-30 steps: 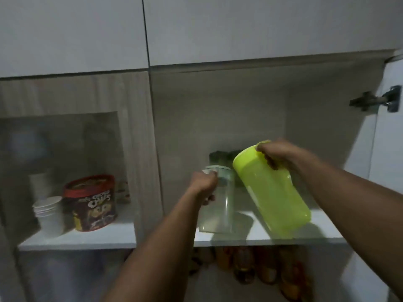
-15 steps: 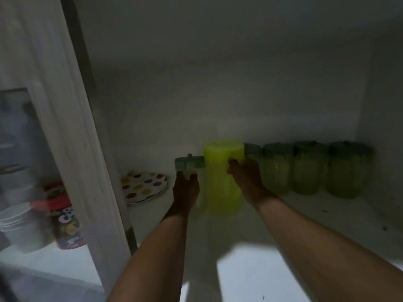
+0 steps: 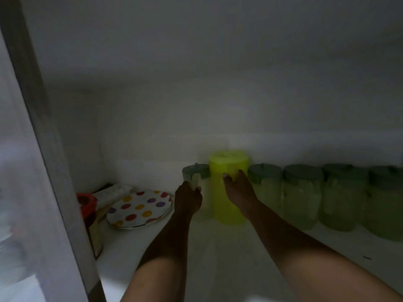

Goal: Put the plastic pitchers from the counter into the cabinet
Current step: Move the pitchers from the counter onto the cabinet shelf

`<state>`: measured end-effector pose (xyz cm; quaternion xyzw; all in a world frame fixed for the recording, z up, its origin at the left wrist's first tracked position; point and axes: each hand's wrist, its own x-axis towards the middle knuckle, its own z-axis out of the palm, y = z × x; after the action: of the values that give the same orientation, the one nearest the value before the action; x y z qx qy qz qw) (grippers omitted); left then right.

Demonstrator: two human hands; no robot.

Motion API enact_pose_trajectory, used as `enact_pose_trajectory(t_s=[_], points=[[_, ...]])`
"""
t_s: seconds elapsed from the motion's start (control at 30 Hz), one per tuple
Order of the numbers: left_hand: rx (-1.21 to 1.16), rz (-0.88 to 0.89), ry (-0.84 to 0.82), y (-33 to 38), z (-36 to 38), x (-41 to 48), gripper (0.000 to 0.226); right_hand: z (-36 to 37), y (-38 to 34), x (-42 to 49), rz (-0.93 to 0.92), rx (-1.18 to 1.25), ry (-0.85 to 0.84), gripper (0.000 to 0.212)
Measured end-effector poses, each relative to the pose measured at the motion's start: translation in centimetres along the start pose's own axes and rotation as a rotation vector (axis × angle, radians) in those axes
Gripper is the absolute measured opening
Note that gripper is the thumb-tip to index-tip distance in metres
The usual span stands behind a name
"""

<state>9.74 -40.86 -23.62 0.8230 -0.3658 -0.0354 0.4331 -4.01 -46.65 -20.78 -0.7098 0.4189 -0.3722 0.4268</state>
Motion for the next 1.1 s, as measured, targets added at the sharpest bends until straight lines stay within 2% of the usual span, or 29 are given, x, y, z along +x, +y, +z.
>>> enact_pose_trajectory(t_s=[0.3,0.4,0.63,0.83,0.93,1.03,1.1], points=[[0.059,0.021,0.009,0.0,1.2,0.9,0.046,0.8,0.2,1.4,0.02,-0.034,-0.003,0.071],[0.066,-0.032,-0.031,-0.2,1.3,0.4,0.061,0.6,0.7,0.4,0.025,-0.064,0.0,0.074],[0.117,-0.08,-0.166,1.4,-0.6,-3.1,0.085,-3.1,-0.5,-4.1,-0.06,-0.223,0.04,0.064],[0.154,-0.011,-0.246,4.4,-4.8,-8.7,0.098,-7.7,-3.1,-10.7,-0.032,-0.328,-0.017,0.086],[0.155,0.043,-0.296,6.5,-8.3,-13.3,0.093,-9.4,-4.9,-15.6,-0.007,-0.371,0.034,0.091],[0.084,0.15,-0.366,8.0,-11.8,-18.4,0.063,-11.0,-7.1,-21.7,0.035,-0.391,0.081,0.064],[0.098,0.231,-0.381,8.3,-13.8,-22.0,0.059,-12.2,-8.1,-25.8,0.031,-0.396,0.142,0.065]])
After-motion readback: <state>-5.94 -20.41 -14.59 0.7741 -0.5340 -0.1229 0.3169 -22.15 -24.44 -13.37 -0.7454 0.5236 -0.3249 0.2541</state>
